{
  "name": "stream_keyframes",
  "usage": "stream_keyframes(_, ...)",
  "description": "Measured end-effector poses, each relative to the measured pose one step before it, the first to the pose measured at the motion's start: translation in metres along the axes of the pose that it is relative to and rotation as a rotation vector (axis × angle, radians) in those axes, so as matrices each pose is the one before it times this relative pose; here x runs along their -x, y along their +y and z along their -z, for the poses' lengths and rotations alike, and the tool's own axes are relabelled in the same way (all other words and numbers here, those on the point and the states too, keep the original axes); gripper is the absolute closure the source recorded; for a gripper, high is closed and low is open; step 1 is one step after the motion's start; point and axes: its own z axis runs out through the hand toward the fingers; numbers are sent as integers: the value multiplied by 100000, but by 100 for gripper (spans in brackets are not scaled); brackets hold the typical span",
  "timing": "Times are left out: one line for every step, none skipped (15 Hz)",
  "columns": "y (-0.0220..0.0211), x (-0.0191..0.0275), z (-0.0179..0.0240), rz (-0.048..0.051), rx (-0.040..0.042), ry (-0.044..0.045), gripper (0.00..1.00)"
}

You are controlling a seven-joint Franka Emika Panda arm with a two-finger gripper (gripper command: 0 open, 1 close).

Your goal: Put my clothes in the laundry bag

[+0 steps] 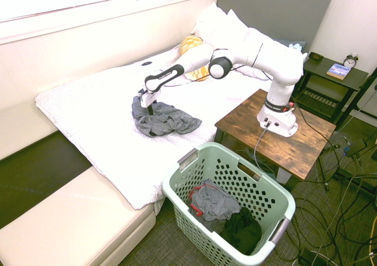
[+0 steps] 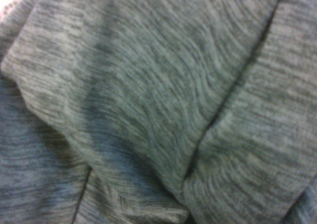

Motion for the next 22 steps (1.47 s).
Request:
stream_keyframes(-4, 0, 6, 36, -9, 9, 100)
stream_keyframes(-1, -4, 6, 22, -20, 20, 100)
stream_keyframes(-14, -13, 45, 62, -61, 57, 100)
stream_keyframes(-20, -19, 76, 77, -78, 71, 100)
stream_keyframes(1, -1, 0, 48, 0, 1, 100)
stream_keyframes(-16, 10, 13, 146, -11, 13, 100)
stream_keyframes(-7, 5, 5, 234, -4, 5, 100)
stream_keyframes(7, -7, -1, 168, -1, -3, 100)
stream_keyframes(-2, -2, 8, 213, -7, 7, 100)
stream_keyframes(-43, -22, 103, 136, -136, 139, 100)
stream_keyframes(-118, -104, 365, 29, -344, 418, 100)
stream_keyframes(-164, -192, 689, 26, -285, 455, 100)
stream_keyframes(-299, -343, 1237, 59, -613, 945, 100)
stream_keyframes(-449, -483, 1864, 234, -1048, 1932, 100)
stream_keyframes(-487, -541, 2204, 165, -1515, 2417, 100)
stream_keyframes(-525, -465, 2320, 197, -1652, 2150, 100)
stream_keyframes(-706, -337, 2589, 472, -1798, 2176, 100)
stream_keyframes(-986, -96, 2943, 874, -1636, 2726, 100)
stream_keyframes(-999, 193, 2782, 1003, -653, 2447, 100)
stream_keyframes(-922, 413, 2421, 923, -455, 1704, 100)
stream_keyframes(-891, 577, 2129, 1096, -229, 1837, 100)
stream_keyframes(-853, 632, 1802, 1309, -496, 2044, 100)
